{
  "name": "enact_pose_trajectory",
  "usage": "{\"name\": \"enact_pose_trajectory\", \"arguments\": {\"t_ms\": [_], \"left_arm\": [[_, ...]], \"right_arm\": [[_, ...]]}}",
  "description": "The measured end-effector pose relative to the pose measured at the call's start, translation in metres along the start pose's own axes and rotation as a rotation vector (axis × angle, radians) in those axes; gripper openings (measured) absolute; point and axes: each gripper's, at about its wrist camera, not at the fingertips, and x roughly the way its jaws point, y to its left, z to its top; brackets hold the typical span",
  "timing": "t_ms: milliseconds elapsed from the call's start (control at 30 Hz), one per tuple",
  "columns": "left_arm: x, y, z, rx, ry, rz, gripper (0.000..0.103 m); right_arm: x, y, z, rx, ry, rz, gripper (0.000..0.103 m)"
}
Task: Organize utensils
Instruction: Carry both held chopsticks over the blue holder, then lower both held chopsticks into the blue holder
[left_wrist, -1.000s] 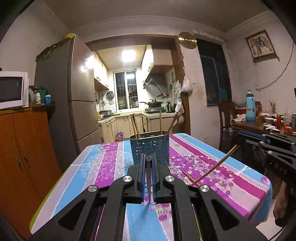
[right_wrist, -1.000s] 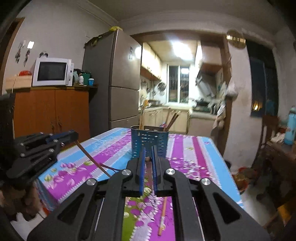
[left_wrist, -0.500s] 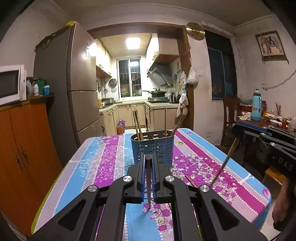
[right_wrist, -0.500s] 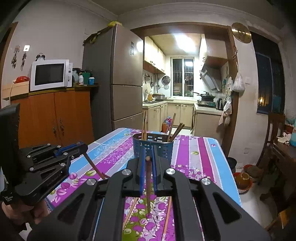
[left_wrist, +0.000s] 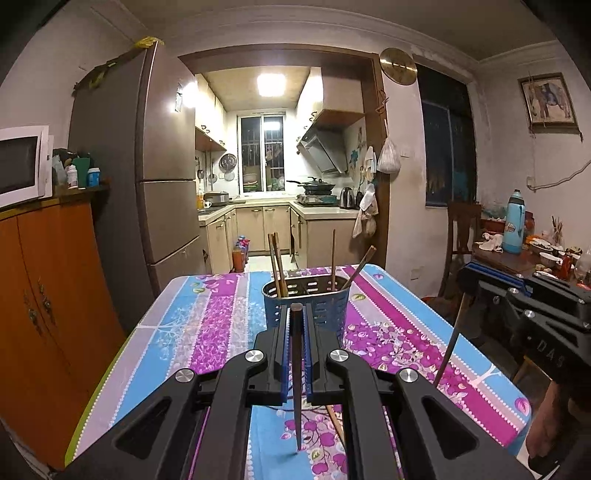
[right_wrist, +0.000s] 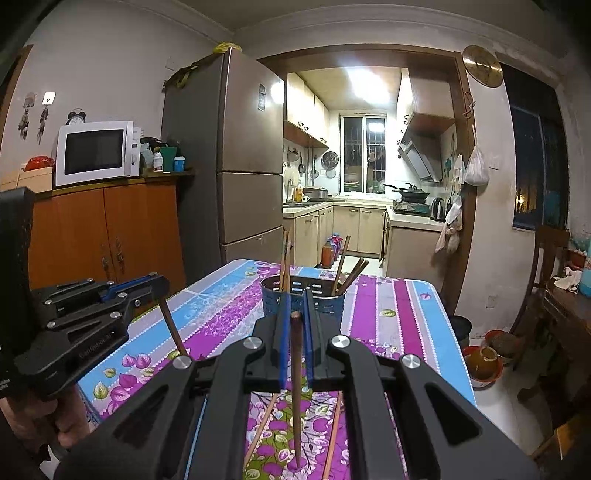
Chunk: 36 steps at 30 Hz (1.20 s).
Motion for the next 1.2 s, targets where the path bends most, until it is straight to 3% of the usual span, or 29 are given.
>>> {"name": "enact_pose_trajectory", "arguments": {"t_ms": [433,833,1200], "left_arm": [[0.029,0.004,0.042,0.0,0.017,-0.013,0.007],[0.061,0.024,0.087,-0.023,0.03,-0.007,0.007],[0.095,0.029,0.125,-0.021,0.022,-0.016,0.007]], "right_arm": [[0.024,-0.013,0.046,-0.001,-0.018,0.015,0.005],[0.062,-0.025,0.071,0.01,0.02,0.027,0.005],[0.087,-0.04,0.122,0.023,-0.007,0.047,0.005]]}}
